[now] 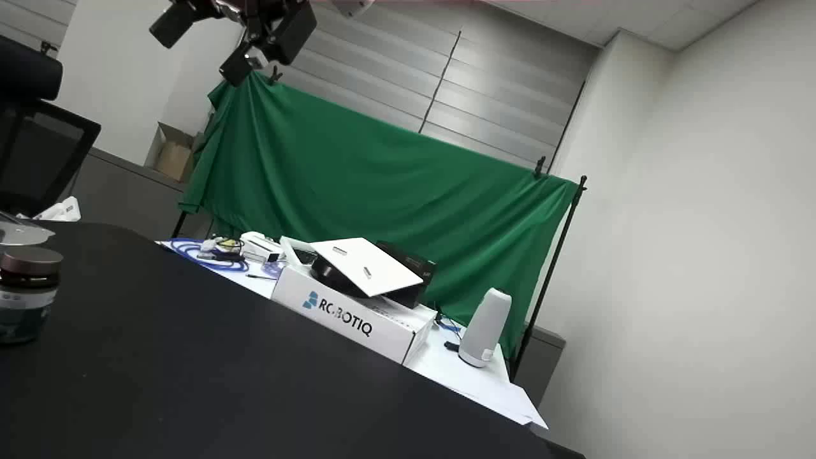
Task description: Pick up the vial and move it to the left, bring it back and put it down again, pick it up and move it forward
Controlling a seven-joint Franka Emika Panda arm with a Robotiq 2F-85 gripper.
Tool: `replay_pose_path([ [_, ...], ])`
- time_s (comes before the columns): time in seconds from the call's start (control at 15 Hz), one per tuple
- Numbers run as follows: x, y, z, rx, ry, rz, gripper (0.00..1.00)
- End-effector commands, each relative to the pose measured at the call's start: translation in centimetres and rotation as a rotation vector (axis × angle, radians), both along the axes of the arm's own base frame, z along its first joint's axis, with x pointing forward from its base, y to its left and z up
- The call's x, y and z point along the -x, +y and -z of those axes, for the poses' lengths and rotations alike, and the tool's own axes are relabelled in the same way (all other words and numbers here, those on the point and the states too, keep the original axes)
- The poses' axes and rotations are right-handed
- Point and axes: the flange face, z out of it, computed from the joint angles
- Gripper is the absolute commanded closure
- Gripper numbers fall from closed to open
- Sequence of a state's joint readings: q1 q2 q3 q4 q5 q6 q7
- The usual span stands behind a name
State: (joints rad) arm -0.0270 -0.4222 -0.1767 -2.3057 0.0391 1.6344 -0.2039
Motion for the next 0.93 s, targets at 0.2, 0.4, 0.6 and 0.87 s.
replay_pose_path([
  [0.2,0.0,0.0,-0.1,0.000,-0.002,0.000,0.00],
  [0.4,0.0,0.0,-0.1,0.000,-0.002,0.000,0.00],
  [0.6,0.0,0.0,-0.1,0.000,-0.003,0.000,0.00],
  [0.87,-1.4,4.2,0.9,0.042,-0.122,-0.055,0.00],
])
